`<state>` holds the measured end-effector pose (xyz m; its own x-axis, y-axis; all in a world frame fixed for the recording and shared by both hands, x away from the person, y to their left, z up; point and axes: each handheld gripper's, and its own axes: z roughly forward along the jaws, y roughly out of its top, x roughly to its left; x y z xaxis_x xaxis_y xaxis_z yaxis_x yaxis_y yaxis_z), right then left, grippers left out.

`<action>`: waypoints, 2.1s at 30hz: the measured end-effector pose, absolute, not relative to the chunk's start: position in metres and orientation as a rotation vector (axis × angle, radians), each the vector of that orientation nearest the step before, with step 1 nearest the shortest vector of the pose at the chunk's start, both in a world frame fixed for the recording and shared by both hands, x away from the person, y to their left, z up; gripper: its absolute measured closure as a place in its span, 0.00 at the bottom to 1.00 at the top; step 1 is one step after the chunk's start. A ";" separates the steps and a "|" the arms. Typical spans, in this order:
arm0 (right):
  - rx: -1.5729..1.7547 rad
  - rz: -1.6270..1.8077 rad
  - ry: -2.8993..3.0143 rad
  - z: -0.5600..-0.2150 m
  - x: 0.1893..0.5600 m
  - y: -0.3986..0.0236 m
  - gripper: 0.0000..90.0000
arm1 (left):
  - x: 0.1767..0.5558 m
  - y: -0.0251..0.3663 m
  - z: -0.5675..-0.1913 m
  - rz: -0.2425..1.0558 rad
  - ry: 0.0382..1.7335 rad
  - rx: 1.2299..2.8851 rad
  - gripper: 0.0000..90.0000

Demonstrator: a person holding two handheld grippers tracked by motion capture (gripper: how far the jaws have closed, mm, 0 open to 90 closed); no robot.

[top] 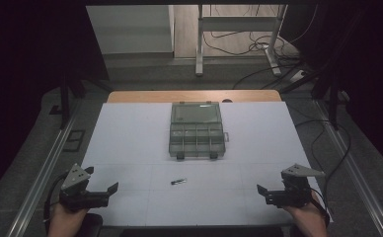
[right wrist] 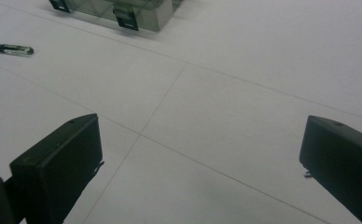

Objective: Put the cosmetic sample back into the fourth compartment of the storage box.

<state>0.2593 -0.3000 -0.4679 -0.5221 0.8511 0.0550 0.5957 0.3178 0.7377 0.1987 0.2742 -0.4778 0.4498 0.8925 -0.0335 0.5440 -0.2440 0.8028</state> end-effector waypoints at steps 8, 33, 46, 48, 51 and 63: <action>1.278 1.026 2.242 -0.467 0.258 -0.298 0.00 | 0.198 0.274 -0.478 0.567 1.206 1.923 0.00; 1.192 1.090 2.317 -0.466 0.267 -0.287 0.00 | 0.200 0.275 -0.479 0.545 1.207 1.927 0.00; 1.116 1.109 2.416 -0.467 0.277 -0.265 0.00 | 0.200 0.275 -0.479 0.545 1.206 1.932 0.00; 1.105 1.110 2.419 -0.467 0.278 -0.263 0.00 | 0.200 0.274 -0.479 0.545 1.206 1.935 0.00; 1.097 1.121 2.425 -0.468 0.279 -0.261 0.00 | 0.200 0.274 -0.479 0.544 1.205 1.937 0.00; 1.078 1.211 2.503 -0.466 0.291 -0.245 0.00 | 0.201 0.274 -0.479 0.546 1.207 1.943 0.00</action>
